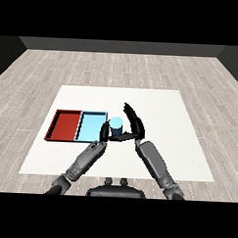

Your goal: Pick the blue can and put it in the blue box

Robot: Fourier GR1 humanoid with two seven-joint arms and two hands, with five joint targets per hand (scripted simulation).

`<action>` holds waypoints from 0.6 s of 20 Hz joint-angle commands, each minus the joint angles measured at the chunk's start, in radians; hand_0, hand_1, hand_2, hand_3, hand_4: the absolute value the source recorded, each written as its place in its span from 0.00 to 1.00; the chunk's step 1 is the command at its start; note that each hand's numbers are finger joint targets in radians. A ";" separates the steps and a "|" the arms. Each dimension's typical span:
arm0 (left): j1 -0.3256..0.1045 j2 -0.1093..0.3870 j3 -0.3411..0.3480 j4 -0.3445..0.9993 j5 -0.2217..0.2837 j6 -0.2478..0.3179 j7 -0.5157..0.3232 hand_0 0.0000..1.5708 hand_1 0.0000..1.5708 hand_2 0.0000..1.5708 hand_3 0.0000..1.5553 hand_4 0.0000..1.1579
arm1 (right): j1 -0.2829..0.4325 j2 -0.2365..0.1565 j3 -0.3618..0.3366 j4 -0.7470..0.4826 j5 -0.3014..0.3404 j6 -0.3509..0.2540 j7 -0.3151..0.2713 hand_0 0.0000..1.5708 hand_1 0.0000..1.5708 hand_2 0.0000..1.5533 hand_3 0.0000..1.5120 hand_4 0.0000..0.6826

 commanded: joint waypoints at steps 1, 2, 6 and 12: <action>0.048 -0.004 -0.005 -0.054 -0.057 0.050 0.018 1.00 1.00 1.00 0.95 0.99 | 0.071 -0.042 -0.042 -0.113 -0.043 0.090 -0.004 0.00 0.00 0.00 0.00 0.00; -0.008 0.005 0.051 0.000 -0.045 0.009 0.014 1.00 1.00 1.00 0.95 0.98 | 0.052 -0.065 -0.089 -0.081 -0.087 0.151 -0.011 0.00 0.00 0.00 0.00 0.00; 0.011 0.085 0.092 -0.036 -0.060 -0.010 0.066 1.00 1.00 1.00 0.95 0.97 | 0.202 -0.116 -0.087 -0.234 -0.048 0.129 -0.019 0.00 0.00 0.00 0.00 0.00; -0.026 0.172 0.197 0.071 -0.075 0.024 0.077 1.00 1.00 1.00 0.96 0.98 | 0.317 -0.175 -0.196 -0.353 -0.116 0.159 -0.044 0.00 0.00 0.00 0.00 0.00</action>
